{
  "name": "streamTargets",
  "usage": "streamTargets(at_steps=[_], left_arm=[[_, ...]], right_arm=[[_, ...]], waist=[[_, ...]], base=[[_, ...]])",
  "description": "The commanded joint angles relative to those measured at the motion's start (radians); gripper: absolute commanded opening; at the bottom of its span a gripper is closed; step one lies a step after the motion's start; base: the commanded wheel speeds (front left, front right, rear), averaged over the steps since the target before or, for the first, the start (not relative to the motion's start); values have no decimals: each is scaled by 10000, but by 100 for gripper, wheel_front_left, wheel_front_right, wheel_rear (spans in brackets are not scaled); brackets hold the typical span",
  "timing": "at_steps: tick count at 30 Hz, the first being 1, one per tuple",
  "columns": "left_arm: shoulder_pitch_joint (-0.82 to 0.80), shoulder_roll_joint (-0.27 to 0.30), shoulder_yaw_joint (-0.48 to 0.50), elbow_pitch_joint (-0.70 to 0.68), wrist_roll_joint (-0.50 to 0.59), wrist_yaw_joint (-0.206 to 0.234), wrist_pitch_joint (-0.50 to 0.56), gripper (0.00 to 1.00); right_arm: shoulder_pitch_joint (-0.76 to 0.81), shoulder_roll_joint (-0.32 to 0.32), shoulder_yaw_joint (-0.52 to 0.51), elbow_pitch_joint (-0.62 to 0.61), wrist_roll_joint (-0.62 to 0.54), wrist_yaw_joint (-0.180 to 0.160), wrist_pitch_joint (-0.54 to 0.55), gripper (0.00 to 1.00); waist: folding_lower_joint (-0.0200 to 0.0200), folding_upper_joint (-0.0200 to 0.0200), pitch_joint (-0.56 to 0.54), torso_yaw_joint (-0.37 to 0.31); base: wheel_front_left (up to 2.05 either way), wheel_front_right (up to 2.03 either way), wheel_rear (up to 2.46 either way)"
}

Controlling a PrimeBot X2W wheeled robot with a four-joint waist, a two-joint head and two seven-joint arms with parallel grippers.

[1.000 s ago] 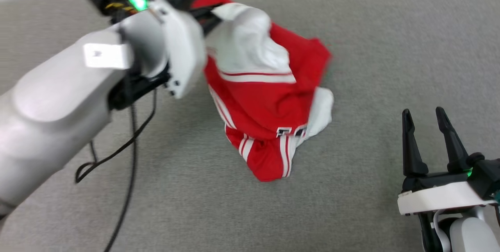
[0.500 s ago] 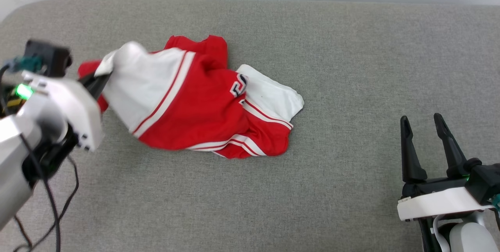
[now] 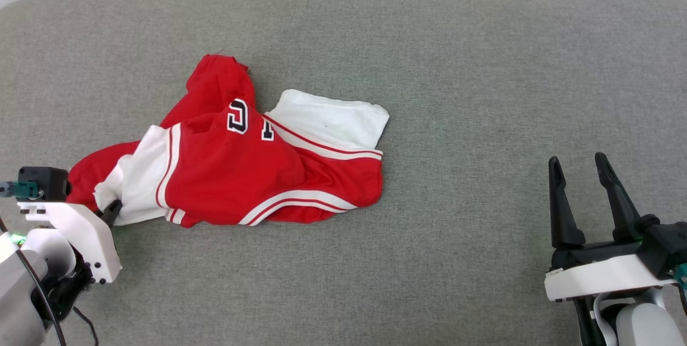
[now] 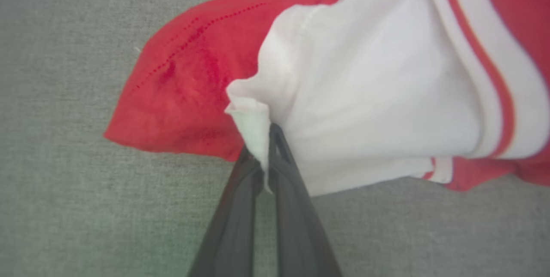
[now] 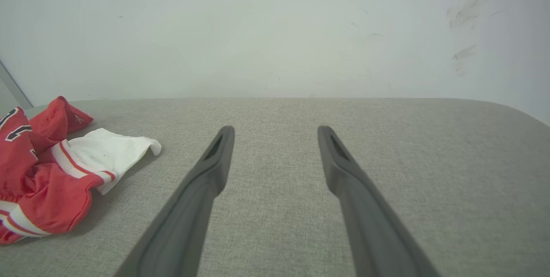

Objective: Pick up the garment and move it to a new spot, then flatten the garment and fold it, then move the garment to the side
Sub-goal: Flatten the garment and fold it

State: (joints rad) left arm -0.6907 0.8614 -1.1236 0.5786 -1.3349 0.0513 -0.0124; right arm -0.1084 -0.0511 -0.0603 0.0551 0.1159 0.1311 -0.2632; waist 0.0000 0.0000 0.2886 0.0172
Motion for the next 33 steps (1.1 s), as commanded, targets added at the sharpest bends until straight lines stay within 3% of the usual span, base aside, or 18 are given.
streamTargets(at_steps=[1,6,7,8,15,19,28,33], left_arm=[[205,-132,-64,242,-90,-58,82,0],[302,-724,-138,1289,-136,-383,-4,0],[223,-800,-99,1465,-72,-362,-173,33],[129,-851,-56,1611,20,-310,-411,100],[-130,-1092,302,1660,599,163,-2176,100],[110,-1081,792,983,1163,887,-2517,100],[2412,-1442,4446,-2733,4416,2978,-2526,100],[4141,-2115,6151,-4508,6184,3686,-2528,100]], right_arm=[[-85,17,-6,7,-66,-7,-23,100],[67,17,-57,41,-95,-7,-23,100],[107,17,-76,53,-100,-7,-23,100],[151,17,-99,61,-101,-7,-25,100],[397,17,-163,101,-68,-7,-23,100],[523,19,-247,8,-163,-7,-23,100],[-57,11,-374,-405,-687,-7,-25,100],[-961,-395,-137,-475,-610,-7,-25,100]], waist=[[0,0,-2,-26],[0,0,-146,-77],[0,0,-203,-70],[0,0,-267,-55],[0,0,-823,127],[0,0,-1139,335],[0,0,-1521,701],[0,0,-1550,878]], base=[[0,0,0],[0,0,0],[0,0,0],[0,0,0],[0,0,0],[0,0,0],[0,0,0],[0,0,0]])
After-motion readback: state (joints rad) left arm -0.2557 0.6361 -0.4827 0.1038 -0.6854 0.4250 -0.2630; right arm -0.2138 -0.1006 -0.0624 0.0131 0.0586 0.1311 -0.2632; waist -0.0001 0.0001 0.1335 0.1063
